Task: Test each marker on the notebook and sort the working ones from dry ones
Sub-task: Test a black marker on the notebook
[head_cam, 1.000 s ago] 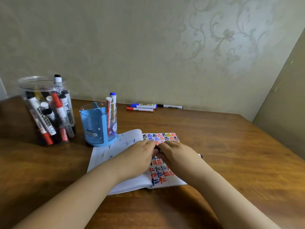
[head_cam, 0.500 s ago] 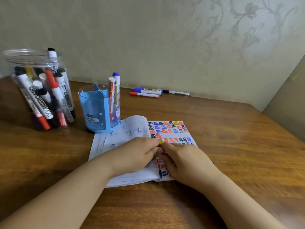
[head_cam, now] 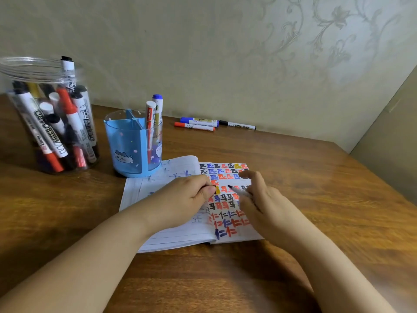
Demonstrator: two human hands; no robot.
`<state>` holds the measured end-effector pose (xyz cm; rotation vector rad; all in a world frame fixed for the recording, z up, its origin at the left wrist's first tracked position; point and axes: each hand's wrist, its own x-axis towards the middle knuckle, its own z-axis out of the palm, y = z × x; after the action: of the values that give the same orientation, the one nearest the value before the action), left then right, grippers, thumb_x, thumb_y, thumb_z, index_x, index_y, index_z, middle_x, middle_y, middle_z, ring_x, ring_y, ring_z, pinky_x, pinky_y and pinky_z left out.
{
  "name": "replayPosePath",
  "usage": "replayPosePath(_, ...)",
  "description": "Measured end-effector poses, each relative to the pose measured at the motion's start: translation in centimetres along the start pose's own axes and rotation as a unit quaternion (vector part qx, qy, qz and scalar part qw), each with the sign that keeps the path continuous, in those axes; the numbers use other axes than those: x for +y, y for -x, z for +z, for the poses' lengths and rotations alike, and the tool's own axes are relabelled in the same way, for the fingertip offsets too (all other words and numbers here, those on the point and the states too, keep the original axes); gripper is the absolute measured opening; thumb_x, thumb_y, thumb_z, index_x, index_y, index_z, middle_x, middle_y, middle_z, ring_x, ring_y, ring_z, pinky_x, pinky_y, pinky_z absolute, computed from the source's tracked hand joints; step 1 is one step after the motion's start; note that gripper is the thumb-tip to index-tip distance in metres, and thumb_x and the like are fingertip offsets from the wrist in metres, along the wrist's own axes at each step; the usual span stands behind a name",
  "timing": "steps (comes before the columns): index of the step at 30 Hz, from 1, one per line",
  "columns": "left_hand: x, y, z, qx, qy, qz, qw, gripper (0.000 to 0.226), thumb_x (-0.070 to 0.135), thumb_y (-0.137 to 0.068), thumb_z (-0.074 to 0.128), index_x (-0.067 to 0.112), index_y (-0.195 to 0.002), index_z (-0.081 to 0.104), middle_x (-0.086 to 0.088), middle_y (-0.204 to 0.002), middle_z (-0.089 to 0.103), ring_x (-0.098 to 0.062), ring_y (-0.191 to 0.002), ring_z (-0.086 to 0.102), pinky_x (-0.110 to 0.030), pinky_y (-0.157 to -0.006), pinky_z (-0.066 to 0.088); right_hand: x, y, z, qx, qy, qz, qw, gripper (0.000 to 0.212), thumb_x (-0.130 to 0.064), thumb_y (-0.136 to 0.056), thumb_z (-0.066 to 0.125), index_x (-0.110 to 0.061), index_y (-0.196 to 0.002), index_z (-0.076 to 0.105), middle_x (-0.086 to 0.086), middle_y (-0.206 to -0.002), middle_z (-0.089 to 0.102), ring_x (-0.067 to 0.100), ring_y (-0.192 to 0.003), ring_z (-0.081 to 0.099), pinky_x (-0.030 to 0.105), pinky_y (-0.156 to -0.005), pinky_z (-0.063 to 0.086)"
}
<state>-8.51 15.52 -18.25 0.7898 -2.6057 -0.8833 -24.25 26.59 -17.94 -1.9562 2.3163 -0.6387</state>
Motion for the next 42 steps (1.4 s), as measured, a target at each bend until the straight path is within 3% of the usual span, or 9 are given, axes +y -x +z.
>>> replayPosePath(7,0.2,0.3,-0.2,0.007,-0.02,-0.002,1.0,0.021,0.037,-0.096,0.038,0.029,-0.112,0.048,0.01,-0.115,0.055,-0.002,-0.096,0.047,-0.018,-0.077,0.04,-0.3,0.7,-3.1,-0.042,-0.242,0.029,0.969,0.021,-0.019,-0.095,0.05,-0.033,-0.101,0.035,0.001,-0.089,0.073,0.011,-0.053,0.051,0.025,-0.056,0.05)
replayPosePath(11,0.4,0.4,0.0,0.022,-0.018,0.004,1.0,0.02,0.036,-0.096,0.04,0.028,-0.111,0.05,0.009,-0.113,0.056,-0.002,-0.093,0.049,-0.013,-0.07,0.039,-0.5,1.7,-2.2,-0.057,-0.507,0.109,0.853,0.019,-0.006,-0.097,0.043,-0.004,-0.092,0.061,0.018,-0.087,0.071,0.014,-0.05,0.049,0.022,-0.05,0.047)
replayPosePath(15,0.1,0.4,0.2,0.027,-0.023,0.014,0.999,0.018,0.037,-0.095,0.042,0.028,-0.107,0.051,0.009,-0.113,0.057,-0.003,-0.096,0.05,-0.016,-0.072,0.04,-0.1,2.3,-0.9,-0.05,-0.701,0.168,0.692,0.02,0.006,-0.084,0.039,0.003,-0.094,0.057,0.028,-0.076,0.063,0.017,-0.048,0.05,0.022,-0.042,0.044)
replayPosePath(19,-0.1,0.2,0.5,0.033,-0.037,0.032,0.998,0.018,0.035,-0.094,0.044,0.027,-0.108,0.051,0.012,-0.108,0.055,-0.001,-0.092,0.047,-0.008,-0.068,0.035,0.7,2.9,-0.3,-0.072,-0.647,0.102,0.752,0.03,-0.019,-0.071,0.077,-0.011,-0.09,0.054,0.02,-0.069,0.062,0.016,-0.048,0.05,0.021,-0.042,0.041)
replayPosePath(22,-0.2,0.1,0.7,0.041,-0.046,0.059,0.996,0.016,0.036,-0.092,0.048,0.028,-0.106,0.053,0.015,-0.103,0.054,0.002,-0.084,0.046,-0.006,-0.067,0.034,0.7,2.9,0.4,-0.042,-0.522,0.082,0.848,0.038,-0.058,-0.072,0.065,-0.022,-0.079,0.057,0.011,-0.057,0.058,0.016,-0.042,0.041,0.021,-0.042,0.034)
replayPosePath(25,-0.1,0.2,1.0,0.047,-0.045,0.078,0.995,0.018,0.036,-0.09,0.051,0.031,-0.107,0.056,0.021,-0.092,0.045,0.007,-0.082,0.045,-0.006,-0.066,0.034,0.6,2.7,0.6,0.028,-0.472,0.106,0.875,0.032,-0.049,-0.079,0.048,-0.017,-0.08,0.056,0.002,-0.052,0.045,0.012,-0.047,0.037,0.02,-0.048,0.03)
replayPosePath(30,0.1,0.3,1.5,0.046,-0.036,0.095,0.994,0.021,0.038,-0.089,0.051,0.032,-0.109,0.059,0.018,-0.093,0.043,0.002,-0.085,0.048,-0.009,-0.07,0.036,0.6,2.7,1.0,0.06,-0.328,0.096,0.938,0.028,-0.029,-0.083,0.067,-0.012,-0.067,0.05,0.015,-0.064,0.056,0.018,-0.058,0.05,0.027,-0.052,0.036)
replayPosePath(37,0.1,0.3,1.5,0.039,-0.029,0.098,0.994,0.022,0.038,-0.089,0.051,0.033,-0.109,0.058,0.024,-0.088,0.042,0.006,-0.08,0.048,-0.009,-0.066,0.034,0.8,2.9,1.1,0.057,-0.304,0.093,0.946,0.032,-0.01,-0.085,0.062,-0.012,-0.061,0.042,-0.005,-0.051,0.043,0.007,-0.046,0.037,0.015,-0.042,0.027)
replayPosePath(42,0.0,0.2,1.6,0.041,-0.019,0.112,0.993,0.024,0.035,-0.091,0.047,0.027,-0.11,0.059,0.022,-0.092,0.05,0.003,-0.083,0.049,-0.01,-0.073,0.037,0.9,2.9,1.2,0.042,-0.296,0.089,0.95,0.032,-0.013,-0.086,0.063,-0.01,-0.063,0.042,0.013,-0.059,0.05,0.014,-0.053,0.043,0.022,-0.045,0.031)
